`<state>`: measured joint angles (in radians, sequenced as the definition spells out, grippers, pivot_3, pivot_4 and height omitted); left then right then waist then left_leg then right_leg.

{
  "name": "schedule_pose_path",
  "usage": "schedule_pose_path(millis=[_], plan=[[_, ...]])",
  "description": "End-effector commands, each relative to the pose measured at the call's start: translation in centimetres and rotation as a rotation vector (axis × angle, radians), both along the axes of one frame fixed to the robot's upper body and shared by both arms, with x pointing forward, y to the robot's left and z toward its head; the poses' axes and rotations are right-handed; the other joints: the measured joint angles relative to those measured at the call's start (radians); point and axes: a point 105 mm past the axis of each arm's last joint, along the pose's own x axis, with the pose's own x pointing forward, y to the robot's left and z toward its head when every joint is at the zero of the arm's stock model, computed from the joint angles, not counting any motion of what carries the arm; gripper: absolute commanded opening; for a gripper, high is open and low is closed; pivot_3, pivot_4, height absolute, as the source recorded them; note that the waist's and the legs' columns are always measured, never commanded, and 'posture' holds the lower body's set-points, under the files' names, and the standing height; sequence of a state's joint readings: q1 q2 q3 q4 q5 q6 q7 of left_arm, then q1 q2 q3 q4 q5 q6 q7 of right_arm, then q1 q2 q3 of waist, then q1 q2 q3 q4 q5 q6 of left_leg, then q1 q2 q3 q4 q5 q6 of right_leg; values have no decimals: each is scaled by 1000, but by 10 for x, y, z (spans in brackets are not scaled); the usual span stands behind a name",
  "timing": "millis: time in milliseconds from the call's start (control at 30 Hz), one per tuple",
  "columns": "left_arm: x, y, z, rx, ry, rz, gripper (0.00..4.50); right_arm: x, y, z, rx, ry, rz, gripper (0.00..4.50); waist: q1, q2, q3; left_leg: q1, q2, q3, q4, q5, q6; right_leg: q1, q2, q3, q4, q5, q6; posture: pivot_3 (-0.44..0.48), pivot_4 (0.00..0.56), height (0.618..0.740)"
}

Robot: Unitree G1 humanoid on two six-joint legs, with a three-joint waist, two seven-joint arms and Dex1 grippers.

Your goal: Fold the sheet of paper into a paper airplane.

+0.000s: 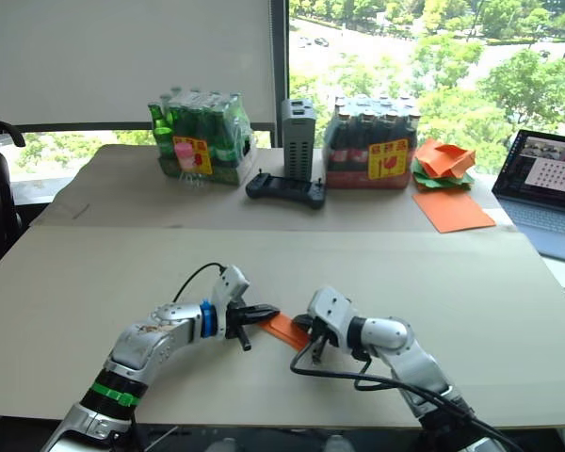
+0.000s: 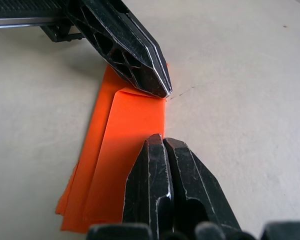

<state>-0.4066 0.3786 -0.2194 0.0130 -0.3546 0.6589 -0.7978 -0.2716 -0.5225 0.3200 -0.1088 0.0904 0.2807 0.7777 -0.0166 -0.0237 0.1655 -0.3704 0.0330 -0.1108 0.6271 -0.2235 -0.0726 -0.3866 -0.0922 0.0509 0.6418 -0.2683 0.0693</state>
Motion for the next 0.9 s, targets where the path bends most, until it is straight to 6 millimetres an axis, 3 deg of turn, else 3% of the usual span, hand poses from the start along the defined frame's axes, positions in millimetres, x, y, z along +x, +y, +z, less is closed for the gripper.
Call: schedule_pose_path(millis=[33, 533, 900], plan=[[-8, -6, -9, 15, 37, -23, 0, -8, -17, -31, -119, 93, -18, 147, 1, 0, 0, 0, 0, 0, 0, 0, 0, 0, 0, 0, 0, 0, 0, 0, 150, 740], [-8, -27, -5, 40, -17, -101, 0, -16, -20, -38, -170, 106, 17, 147, 4, 0, -1, 0, 0, 0, 0, 0, 0, 0, 0, 0, 0, 0, 0, 0, 150, 740], [6, 8, -17, 78, 13, 15, 0, -17, -18, -37, -156, 116, 17, 147, -2, 0, -2, 1, 0, 0, 0, 0, 0, 1, 0, 0, 0, -1, 1, 0, 150, 740]])
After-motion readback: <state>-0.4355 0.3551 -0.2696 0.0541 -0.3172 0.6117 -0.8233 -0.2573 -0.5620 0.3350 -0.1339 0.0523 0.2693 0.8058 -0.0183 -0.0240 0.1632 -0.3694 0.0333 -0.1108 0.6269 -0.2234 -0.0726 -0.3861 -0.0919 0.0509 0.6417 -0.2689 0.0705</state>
